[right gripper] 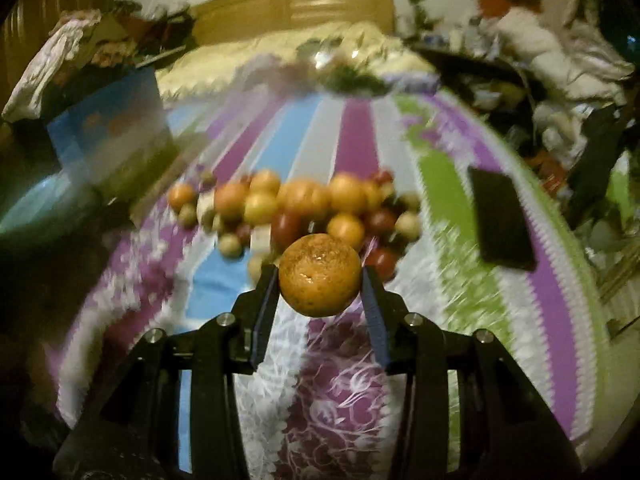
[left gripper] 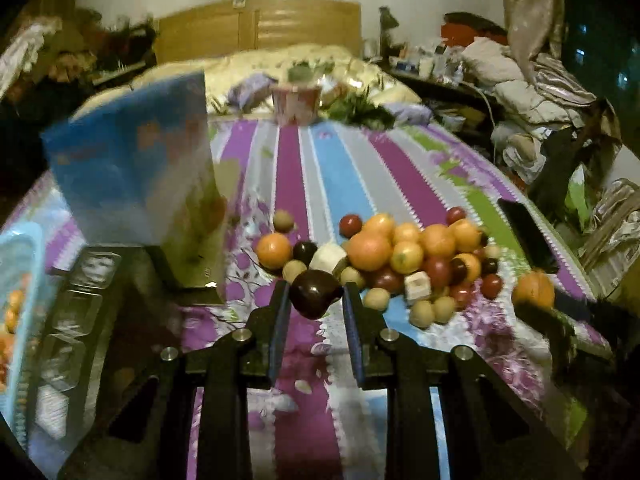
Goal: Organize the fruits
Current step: 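Carry the tangerine and plum in both tools over the blue basket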
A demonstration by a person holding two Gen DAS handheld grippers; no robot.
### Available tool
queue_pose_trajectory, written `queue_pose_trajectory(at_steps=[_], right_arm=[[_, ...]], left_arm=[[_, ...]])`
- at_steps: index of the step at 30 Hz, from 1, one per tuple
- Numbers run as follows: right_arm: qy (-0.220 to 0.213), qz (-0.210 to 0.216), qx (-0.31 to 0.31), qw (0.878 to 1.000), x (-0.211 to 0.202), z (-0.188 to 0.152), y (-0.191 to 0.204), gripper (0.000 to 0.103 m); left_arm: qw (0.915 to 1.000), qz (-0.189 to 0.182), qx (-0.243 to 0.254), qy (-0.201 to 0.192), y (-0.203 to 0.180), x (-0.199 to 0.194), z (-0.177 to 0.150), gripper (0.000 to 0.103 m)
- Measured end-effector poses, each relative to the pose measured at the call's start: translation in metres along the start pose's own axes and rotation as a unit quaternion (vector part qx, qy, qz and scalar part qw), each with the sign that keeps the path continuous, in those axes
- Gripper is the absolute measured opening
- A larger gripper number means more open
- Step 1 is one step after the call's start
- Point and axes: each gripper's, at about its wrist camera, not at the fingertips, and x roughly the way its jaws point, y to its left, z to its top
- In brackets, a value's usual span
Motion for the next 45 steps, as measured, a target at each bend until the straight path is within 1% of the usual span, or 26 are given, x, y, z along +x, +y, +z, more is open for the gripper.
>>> queue_pose_trajectory(at_steps=[1,5,11,14,20,23,28,35,41,45], right_arm=[[-0.006,-0.002,0.001,1.000,-0.005,0.006,0.001,0.042],[-0.036,-0.015,-0.005,0.999,-0.029,0.026,0.009,0.042],[-0.077,-0.022,-0.015,0.997,-0.059,0.043,0.028,0.042],[-0.088,-0.019,-0.021,0.996,-0.067,0.051,0.041,0.042],[-0.096,-0.011,-0.037,0.995,-0.074,0.064,0.069,0.042],[-0.100,-0.003,-0.045,0.994,-0.078,0.069,0.083,0.042],[-0.111,0.014,-0.063,0.992,-0.084,0.081,0.113,0.042],[-0.123,0.046,-0.090,0.987,-0.088,0.101,0.163,0.042],[-0.120,0.087,-0.115,0.982,-0.089,0.112,0.212,0.042],[-0.112,0.117,-0.138,0.977,-0.087,0.119,0.250,0.042]], left_arm=[[1.0000,-0.001,-0.001,-0.006,-0.001,-0.009,0.003,0.026],[0.9992,0.016,0.007,-0.035,-0.003,-0.043,0.011,0.026],[0.9969,0.031,-0.012,-0.071,0.015,-0.083,0.022,0.026],[0.9952,0.043,-0.020,-0.085,0.025,-0.099,0.026,0.026],[0.9919,0.061,-0.046,-0.101,0.050,-0.124,0.032,0.026],[0.9893,0.073,-0.058,-0.112,0.068,-0.137,0.037,0.026],[0.9852,0.094,-0.082,-0.118,0.101,-0.154,0.042,0.026],[0.9764,0.137,-0.111,-0.125,0.154,-0.178,0.048,0.026],[0.9662,0.179,-0.143,-0.119,0.207,-0.196,0.045,0.026],[0.9601,0.199,-0.164,-0.109,0.241,-0.205,0.041,0.026]])
